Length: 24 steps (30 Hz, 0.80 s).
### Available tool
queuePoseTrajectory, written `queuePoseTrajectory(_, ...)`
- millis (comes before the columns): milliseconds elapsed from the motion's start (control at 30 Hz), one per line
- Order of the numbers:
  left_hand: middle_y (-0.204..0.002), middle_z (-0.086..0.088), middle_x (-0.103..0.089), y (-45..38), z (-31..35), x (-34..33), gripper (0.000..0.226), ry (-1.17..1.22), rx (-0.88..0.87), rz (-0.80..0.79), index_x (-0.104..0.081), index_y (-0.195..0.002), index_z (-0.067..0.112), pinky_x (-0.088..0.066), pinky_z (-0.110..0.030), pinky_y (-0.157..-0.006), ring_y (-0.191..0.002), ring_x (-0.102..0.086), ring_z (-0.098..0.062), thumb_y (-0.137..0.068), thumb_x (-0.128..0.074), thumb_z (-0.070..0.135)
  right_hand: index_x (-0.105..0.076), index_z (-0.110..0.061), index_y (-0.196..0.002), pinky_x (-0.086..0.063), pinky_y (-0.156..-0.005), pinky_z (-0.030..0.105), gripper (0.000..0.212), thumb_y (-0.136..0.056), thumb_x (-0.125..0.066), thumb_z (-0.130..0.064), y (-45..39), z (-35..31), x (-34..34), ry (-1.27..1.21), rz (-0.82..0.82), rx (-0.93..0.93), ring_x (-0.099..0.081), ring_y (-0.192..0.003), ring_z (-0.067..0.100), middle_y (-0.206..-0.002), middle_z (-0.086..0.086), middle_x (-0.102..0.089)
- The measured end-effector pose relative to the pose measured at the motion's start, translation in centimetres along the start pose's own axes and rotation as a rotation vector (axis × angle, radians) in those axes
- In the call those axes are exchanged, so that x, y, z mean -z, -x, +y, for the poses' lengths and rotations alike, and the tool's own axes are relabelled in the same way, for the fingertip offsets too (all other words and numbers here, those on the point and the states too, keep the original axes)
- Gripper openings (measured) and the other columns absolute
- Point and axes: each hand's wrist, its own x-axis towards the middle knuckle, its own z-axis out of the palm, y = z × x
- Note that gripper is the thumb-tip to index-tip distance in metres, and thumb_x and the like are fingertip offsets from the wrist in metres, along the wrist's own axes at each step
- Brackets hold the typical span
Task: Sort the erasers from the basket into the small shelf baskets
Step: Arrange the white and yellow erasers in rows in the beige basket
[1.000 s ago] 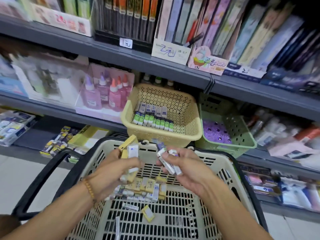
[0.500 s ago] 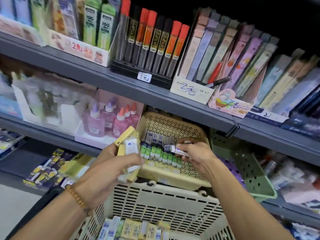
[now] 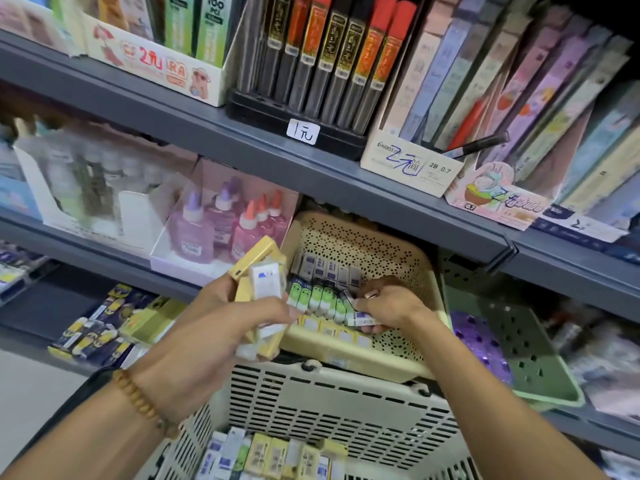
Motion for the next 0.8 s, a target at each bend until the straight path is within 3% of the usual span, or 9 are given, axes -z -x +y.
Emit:
queuePoseTrajectory(67,-0.103,-0.020,-0.070,0.0,0.1,0.0,0.065,0.011,0.000,-0.002,-0.065,-0.107,0.013,-0.051,-0.041,-0.073,-0.094,-0.065,-0.031,-0.044,-0.080,0.015,-0.068,-0.010,-0.091,-0.052,-0.061,0.027,0.020,-0.097,-0.059,-0.026,-0.2,0.1,0.0,-0.062,0.034,0.009,-0.060,-0.056,0.013,-0.065,0.004,-0.069)
queuePoseTrajectory(133,-0.099,-0.016,-0.072,-0.1,0.1,0.0,0.062,0.015,-0.004,0.009,-0.067,-0.103,0.016,-0.050,-0.039,-0.070,-0.092,-0.067,-0.028,-0.043,-0.081,0.016,-0.070,-0.007,-0.093,-0.047,-0.049,0.022,0.020,-0.097,-0.060,-0.024,-0.7,-0.3,0.2,-0.369,0.120,0.040,-0.054,-0.051,0.012,-0.062,0.005,-0.066)
queuePoseTrajectory(267,-0.088,-0.010,-0.074,-0.3,0.5,0.0,0.052,0.041,-0.014,0.053,-0.068,-0.097,0.019,-0.050,-0.037,-0.069,-0.080,-0.068,-0.022,-0.046,-0.078,0.014,-0.068,-0.006,-0.087,-0.053,-0.053,0.025,0.013,-0.094,-0.058,-0.001,-1.9,-2.4,0.7,-0.865,-0.018,0.066,-0.063,-0.070,0.017,-0.084,0.009,-0.070)
queuePoseTrajectory(400,-0.091,-0.011,-0.075,-0.1,0.9,-0.2,0.060,0.021,-0.012,0.085,-0.064,-0.105,0.016,-0.051,-0.043,-0.077,-0.090,-0.069,-0.027,-0.046,-0.077,0.013,-0.069,-0.007,-0.095,-0.060,-0.073,0.033,0.017,-0.085,-0.066,0.007,-4.3,-3.8,0.3,-0.763,0.070,0.090,-0.067,-0.065,0.015,-0.101,0.020,-0.071)
queuePoseTrajectory(467,-0.101,-0.019,-0.072,-0.2,1.3,-0.4,0.066,0.030,-0.015,0.153,-0.061,-0.113,0.008,-0.049,-0.050,-0.091,-0.103,-0.064,-0.036,-0.049,-0.079,0.005,-0.066,-0.001,-0.112,-0.057,-0.064,0.023,0.024,-0.088,-0.066,0.000,-5.7,-4.1,0.1,-0.622,0.115,0.124,-0.062,-0.068,0.013,-0.119,0.023,-0.065)
queuePoseTrajectory(567,-0.111,-0.026,-0.066,-0.6,1.5,-0.8,0.080,0.014,0.006,0.159,-0.056,-0.121,-0.001,-0.044,-0.052,-0.100,-0.111,-0.059,-0.040,-0.044,-0.077,-0.004,-0.065,0.001,-0.118,-0.058,-0.082,0.034,0.031,-0.089,-0.066,-0.011,-7.4,-4.6,-0.5,-0.342,0.167,0.135,-0.066,-0.096,0.028,-0.126,0.021,-0.063)
queuePoseTrajectory(600,-0.112,-0.027,-0.065,-0.7,1.6,-0.8,0.082,-0.004,0.016,0.163,-0.055,-0.122,-0.001,-0.043,-0.052,-0.101,-0.112,-0.058,-0.040,-0.045,-0.081,-0.009,-0.067,-0.001,-0.114,-0.055,-0.088,0.037,0.028,-0.089,-0.064,-0.013,-7.7,-4.8,-0.6,-0.261,0.192,0.141,-0.065,-0.104,0.030,-0.123,0.019,-0.065)
queuePoseTrajectory(667,-0.113,-0.025,-0.066,-0.8,1.4,-0.8,0.072,-0.005,0.016,0.170,-0.055,-0.123,-0.001,-0.044,-0.050,-0.100,-0.112,-0.058,-0.039,-0.057,-0.082,-0.012,-0.072,-0.006,-0.096,-0.057,-0.077,0.031,0.012,-0.091,-0.063,-0.014,-8.2,-4.8,-0.7,-0.261,0.287,0.140,-0.068,-0.089,0.023,-0.109,0.011,-0.072)
queuePoseTrajectory(800,-0.096,-0.011,-0.074,-0.4,1.0,-0.3,0.065,-0.021,0.002,0.166,-0.068,-0.102,0.019,-0.047,-0.050,-0.095,-0.101,-0.066,-0.032,-0.039,-0.080,0.016,-0.065,-0.018,-0.086,-0.059,-0.063,0.025,0.008,-0.094,-0.062,-0.017,-7.4,-3.8,0.0,-0.349,0.333,0.185,-0.067,-0.067,0.013,-0.085,0.001,-0.071)
